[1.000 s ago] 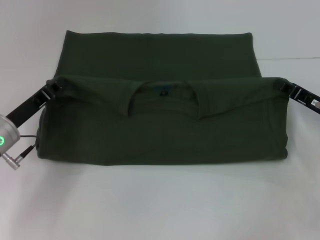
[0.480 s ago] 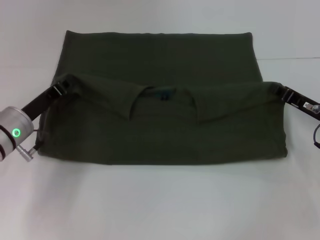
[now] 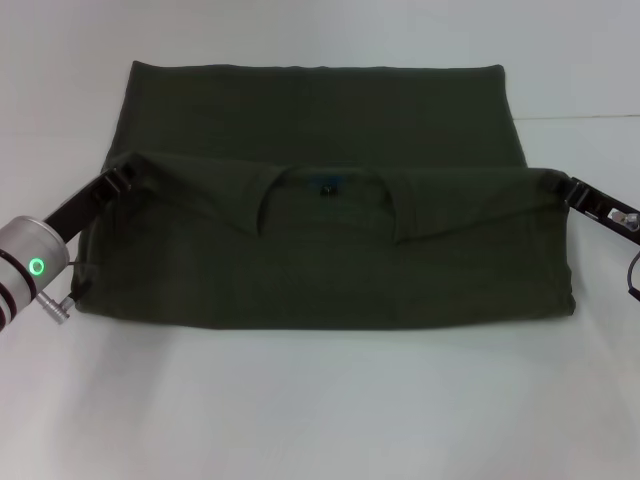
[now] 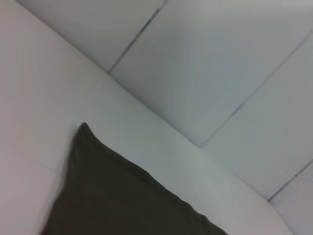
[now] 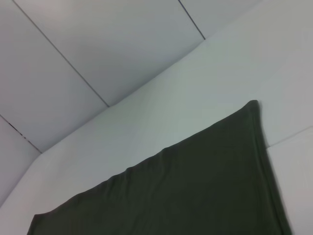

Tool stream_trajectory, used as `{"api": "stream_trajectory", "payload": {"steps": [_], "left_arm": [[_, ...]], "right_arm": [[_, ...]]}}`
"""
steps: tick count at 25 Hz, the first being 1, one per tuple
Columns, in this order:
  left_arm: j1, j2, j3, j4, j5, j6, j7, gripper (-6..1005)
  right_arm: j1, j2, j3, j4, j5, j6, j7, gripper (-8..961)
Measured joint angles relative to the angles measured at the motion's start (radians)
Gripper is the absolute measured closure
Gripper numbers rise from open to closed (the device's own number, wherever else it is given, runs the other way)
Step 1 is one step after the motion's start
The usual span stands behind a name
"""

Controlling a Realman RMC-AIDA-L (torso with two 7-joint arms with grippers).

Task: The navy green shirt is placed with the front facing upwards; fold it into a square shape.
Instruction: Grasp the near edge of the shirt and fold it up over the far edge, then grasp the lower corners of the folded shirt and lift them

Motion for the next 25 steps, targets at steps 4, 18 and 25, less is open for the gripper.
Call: {"api": "stream_trajectory", "payload": {"steps": [4,18,25], "left_arm": [[0.005,0.000,0.001,-0.007,-0.025,0.005,0.009,788],[-0.009,0.000,0.032,-0.007,-0.045,-0.069,0.016,354],[-0.017,0.001,0.025,-0.001,-0.097,-0.077,0.010,215]], "right_arm": [[-0.008,0.000,0.003,0.013,0.022,0.001,-0.024,772],[-0.043,0.000,0.005,0.025,0.082,-0.008,-0.057,381],[-0.072,0.000,0.002,0.025,0.128,-0.031,-0.066,75]]}}
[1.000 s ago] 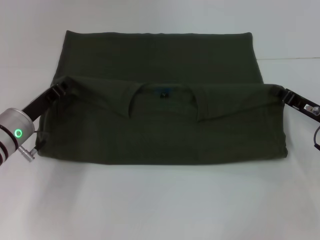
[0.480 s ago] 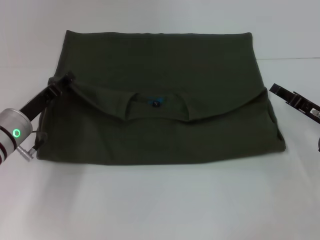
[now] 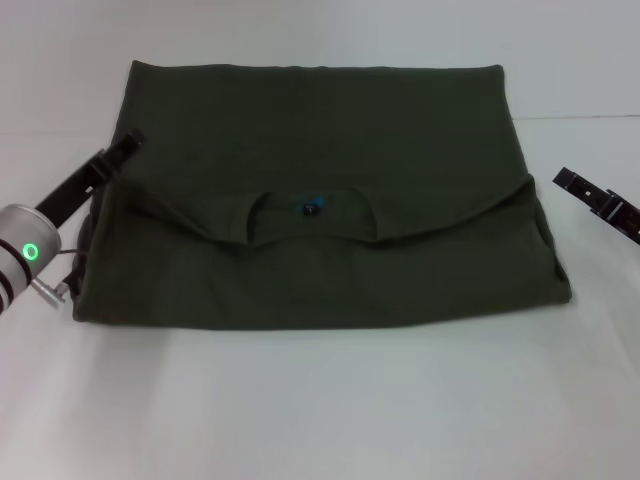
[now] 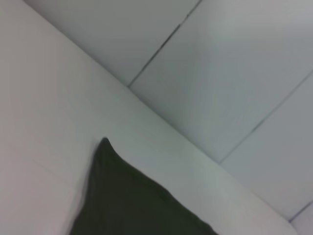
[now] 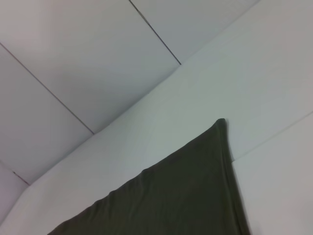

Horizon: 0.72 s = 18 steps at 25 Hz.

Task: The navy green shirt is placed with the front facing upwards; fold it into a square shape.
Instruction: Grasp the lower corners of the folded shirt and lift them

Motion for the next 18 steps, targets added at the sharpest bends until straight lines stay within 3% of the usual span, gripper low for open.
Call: {"api": "stream_trajectory", "payload": {"steps": [3,5,6,9,12,15,18], "left_arm": [[0.015,0.004,0.001,0.005,-0.028,0.004,-0.008,156],[0.038,0.017,0.028,0.012,-0.019,0.027,-0.067,131],[0.064,0.033,0.073,0.032,0.007,0.063,-0.149,127],[0.108,0.052,0.144,0.087,0.069,0.134,-0.297,113],[0.159,0.071,0.207,0.219,0.232,0.256,-0.537,114],[0.174,0.092,0.215,0.310,0.401,0.375,-0.687,115],[0.168,0.125,0.205,0.404,0.586,0.511,-0.790,116]], "right_arm": [[-0.011,0.000,0.002,-0.004,0.002,-0.020,0.000,77],[-0.021,-0.002,0.002,-0.010,0.002,-0.045,0.006,78],[-0.030,-0.006,0.002,-0.013,0.002,-0.069,0.014,78],[-0.062,-0.029,-0.004,-0.019,-0.003,-0.154,0.068,80],[-0.095,-0.063,-0.037,-0.040,-0.032,-0.227,0.172,82],[-0.125,-0.096,-0.096,-0.082,-0.071,-0.292,0.284,86],[-0.142,-0.111,-0.143,-0.125,-0.102,-0.333,0.356,87]]}}
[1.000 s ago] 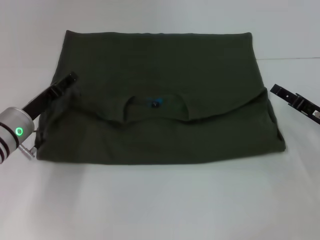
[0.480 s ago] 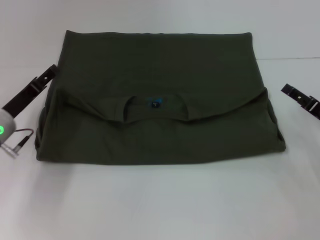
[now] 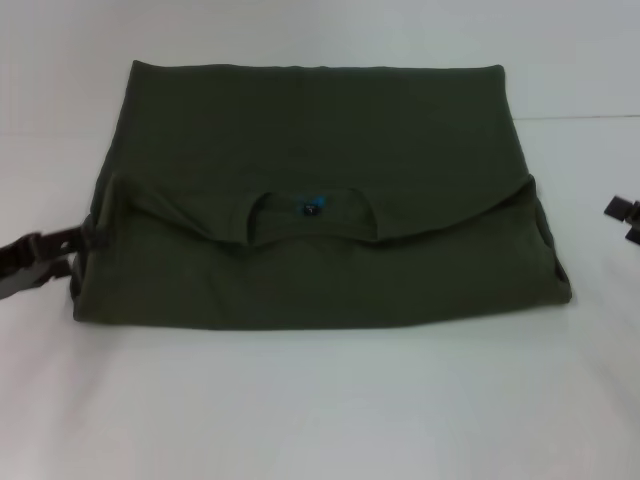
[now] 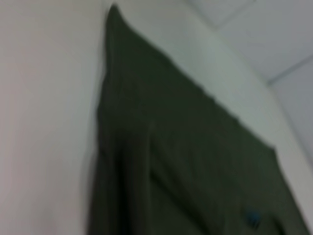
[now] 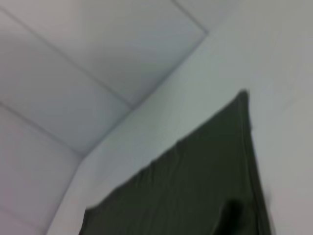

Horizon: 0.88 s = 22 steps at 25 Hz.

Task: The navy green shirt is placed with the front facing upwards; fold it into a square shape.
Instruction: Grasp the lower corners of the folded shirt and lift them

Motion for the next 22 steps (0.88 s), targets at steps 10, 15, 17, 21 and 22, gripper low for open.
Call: {"api": "stream_trajectory", "payload": {"steps": [10,15,17,21,22], "left_arm": [[-0.059,0.035,0.023,0.063,0.254,0.030,-0.058,119],[-0.073,0.033,0.054,0.003,0.256,-0.009,-0.052,121],[-0.074,0.031,0.068,-0.007,0.257,-0.026,-0.052,122],[-0.083,0.027,0.088,-0.034,0.258,-0.052,-0.052,123],[-0.087,0.027,0.091,-0.043,0.258,-0.055,-0.052,131]], "right_arm": [[-0.007,-0.013,-0.036,-0.045,-0.094,-0.025,0.058,95],[-0.008,-0.010,-0.036,-0.046,-0.095,-0.017,0.054,95],[-0.007,-0.008,-0.036,-0.046,-0.095,-0.016,0.054,95],[-0.006,-0.006,-0.037,-0.047,-0.096,-0.013,0.053,95],[-0.005,-0.005,-0.037,-0.047,-0.097,-0.011,0.053,95]]}}
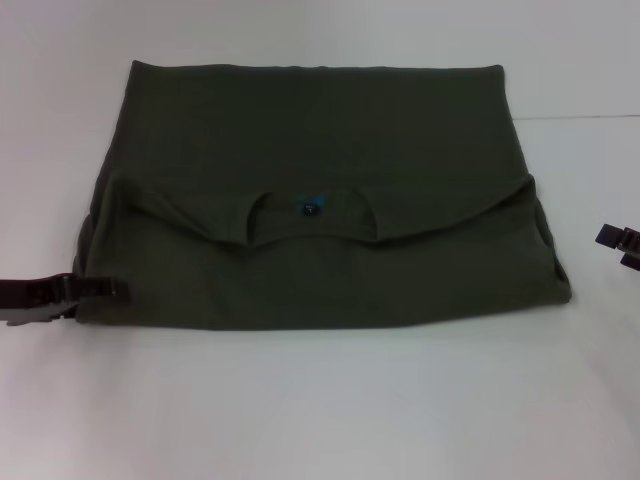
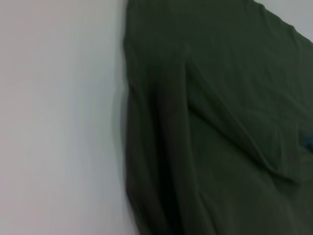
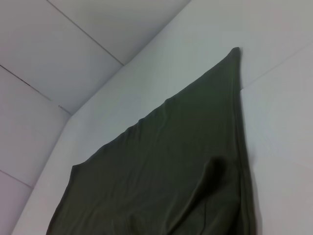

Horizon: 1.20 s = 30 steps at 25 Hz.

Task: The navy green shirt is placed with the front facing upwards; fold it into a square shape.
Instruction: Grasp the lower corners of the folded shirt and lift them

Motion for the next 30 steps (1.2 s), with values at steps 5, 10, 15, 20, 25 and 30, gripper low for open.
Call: {"api": "stream_trajectory", "payload": {"steps": [5,10,15,20,25,30], "left_arm": [[-0.014,0.003,0.007,-0.018,0.001,0.000,-0.001,169],[-0.021,0.004,0.023,-0.021,0.001,-0.001,-0.010,207],[-0.024,0.005,0.030,-0.021,0.002,0.001,-0.010,245],[-0.025,0.007,0.031,-0.021,0.002,-0.001,-0.004,283],[-0.028,0.007,0.037,-0.021,0.002,-0.001,-0.003,388],[-0.032,0.007,0.040,-0.021,0.002,0.005,-0.003,621]], "right_arm": [[0.003,0.001,-0.001,0.000,-0.001,0.006,0.000,96],[0.006,0.003,-0.006,0.000,-0.001,0.017,0.000,96],[0.008,0.004,-0.006,0.000,-0.001,0.022,0.000,96],[0.012,-0.001,-0.007,0.000,-0.001,0.018,0.020,95],[0.053,-0.029,-0.112,-0.010,-0.011,0.018,0.126,97],[0.147,-0.094,-0.289,-0.081,-0.117,-0.007,0.392,98]]}}
